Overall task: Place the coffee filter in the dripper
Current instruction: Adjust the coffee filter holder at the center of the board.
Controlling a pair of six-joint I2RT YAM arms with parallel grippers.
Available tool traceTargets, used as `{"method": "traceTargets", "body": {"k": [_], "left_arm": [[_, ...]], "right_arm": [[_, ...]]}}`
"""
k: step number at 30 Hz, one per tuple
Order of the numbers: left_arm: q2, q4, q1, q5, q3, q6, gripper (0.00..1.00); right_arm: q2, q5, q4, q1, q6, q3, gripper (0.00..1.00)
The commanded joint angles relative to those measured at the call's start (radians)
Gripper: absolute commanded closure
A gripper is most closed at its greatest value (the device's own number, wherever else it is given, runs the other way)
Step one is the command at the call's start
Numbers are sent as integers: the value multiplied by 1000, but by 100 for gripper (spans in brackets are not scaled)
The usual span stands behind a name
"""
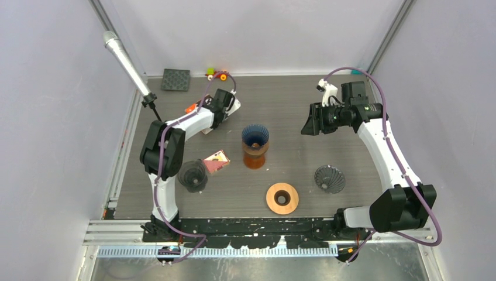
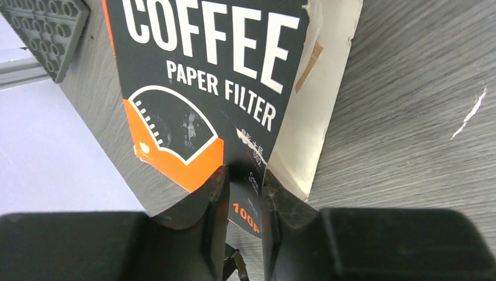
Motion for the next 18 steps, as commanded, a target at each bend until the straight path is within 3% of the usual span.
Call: {"method": "traceTargets", "body": {"k": [1,4,13,18], "left_arm": [[-73,-27,1,25,49,-39,81],[-99,-23,2,28,39,-38,94],[-116,1,-6,64,-31,-70,93],[-138,4,-7,89,-52,-87,100]], "right_arm": [[-7,-13,30,-3,-13,-1,45],[-9,-10,30,-3,-17,-5,45],[-8,-2,28,-2,-27,-14,45],[-9,5,28,-3,-30,-19,45]]}}
